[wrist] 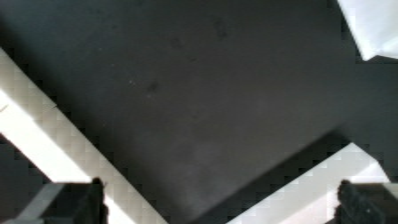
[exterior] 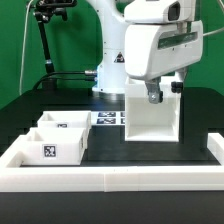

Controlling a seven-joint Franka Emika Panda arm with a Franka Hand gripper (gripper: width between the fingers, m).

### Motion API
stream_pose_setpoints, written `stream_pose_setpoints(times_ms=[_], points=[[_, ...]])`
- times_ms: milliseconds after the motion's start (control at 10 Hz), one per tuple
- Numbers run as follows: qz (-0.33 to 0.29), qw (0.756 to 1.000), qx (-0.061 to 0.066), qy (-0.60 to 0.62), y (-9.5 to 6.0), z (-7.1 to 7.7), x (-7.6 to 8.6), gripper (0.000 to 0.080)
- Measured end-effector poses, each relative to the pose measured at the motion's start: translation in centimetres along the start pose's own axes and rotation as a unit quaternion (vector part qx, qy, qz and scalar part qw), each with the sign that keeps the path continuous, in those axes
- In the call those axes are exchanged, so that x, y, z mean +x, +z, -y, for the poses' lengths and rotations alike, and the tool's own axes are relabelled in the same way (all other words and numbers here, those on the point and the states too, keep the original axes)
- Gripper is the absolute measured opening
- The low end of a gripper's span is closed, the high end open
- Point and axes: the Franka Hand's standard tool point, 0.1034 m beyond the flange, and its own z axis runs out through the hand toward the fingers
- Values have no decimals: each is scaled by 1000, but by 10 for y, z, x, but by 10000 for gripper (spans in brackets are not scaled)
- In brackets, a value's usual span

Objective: Assemble drawer

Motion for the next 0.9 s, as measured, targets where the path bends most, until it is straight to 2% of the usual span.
stream_pose_setpoints(times_ms=[700, 800, 900], points=[[0, 1000, 0, 0, 0, 0, 0, 650], [1, 1000, 0, 8, -1, 1, -1, 650], [5, 999, 1, 35, -5, 12, -10, 650]])
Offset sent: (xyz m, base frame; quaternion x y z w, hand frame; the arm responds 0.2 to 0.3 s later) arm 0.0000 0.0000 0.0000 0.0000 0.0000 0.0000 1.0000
